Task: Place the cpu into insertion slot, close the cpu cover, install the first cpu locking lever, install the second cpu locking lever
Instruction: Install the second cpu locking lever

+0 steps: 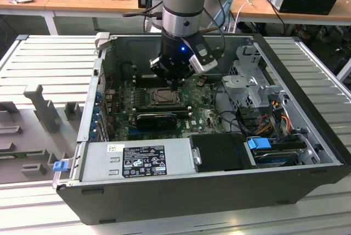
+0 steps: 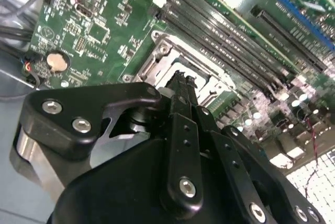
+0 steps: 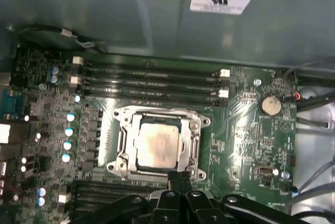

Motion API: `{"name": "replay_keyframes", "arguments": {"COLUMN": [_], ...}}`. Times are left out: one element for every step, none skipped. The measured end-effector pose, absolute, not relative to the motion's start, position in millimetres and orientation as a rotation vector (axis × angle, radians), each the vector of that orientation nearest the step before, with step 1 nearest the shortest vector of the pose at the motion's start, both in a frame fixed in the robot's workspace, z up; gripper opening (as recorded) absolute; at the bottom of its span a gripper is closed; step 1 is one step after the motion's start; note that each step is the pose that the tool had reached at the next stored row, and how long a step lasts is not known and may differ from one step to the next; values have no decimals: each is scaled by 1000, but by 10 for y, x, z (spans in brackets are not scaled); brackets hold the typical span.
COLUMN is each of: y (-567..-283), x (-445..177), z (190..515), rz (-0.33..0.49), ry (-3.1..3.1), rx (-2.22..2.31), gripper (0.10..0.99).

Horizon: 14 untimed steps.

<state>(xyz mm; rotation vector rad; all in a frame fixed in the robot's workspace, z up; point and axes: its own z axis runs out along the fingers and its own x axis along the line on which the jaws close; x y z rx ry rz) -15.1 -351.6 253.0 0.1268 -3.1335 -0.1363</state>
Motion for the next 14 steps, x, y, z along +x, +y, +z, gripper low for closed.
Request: {"name": "replay_keyframes", "arguments": {"y": [-3521, -3530, -3558, -3629, -3681, -3709, -3710, -3711, -3713, -3731, -3745, -3779, -3793, -3806], "x": [-151, -151, -151, -151, -152, -165, -186, -198, -206, -206, -207, -238, -313, -404], "z": [2530, 2529, 2523, 2515, 2508, 2490, 2466, 2449, 2422, 2401, 2389, 2376, 2373, 2368], "rz": [-167, -178, -187, -199, -207, -212, -213, -212, -213, -212, -212, -213, -213, -216], "ry": [-3125, -3121, -3120, -3119, -3119, -3119, -3119, -3119, -3118, -3118, -3118, -3118, -3118, -3118], "rx": [126, 125, 125, 126, 126, 125, 127, 127, 128, 129, 129, 128, 128, 129], "gripper": [106, 106, 106, 106, 106, 106, 106, 106, 106, 106, 106, 106, 106, 106]}}
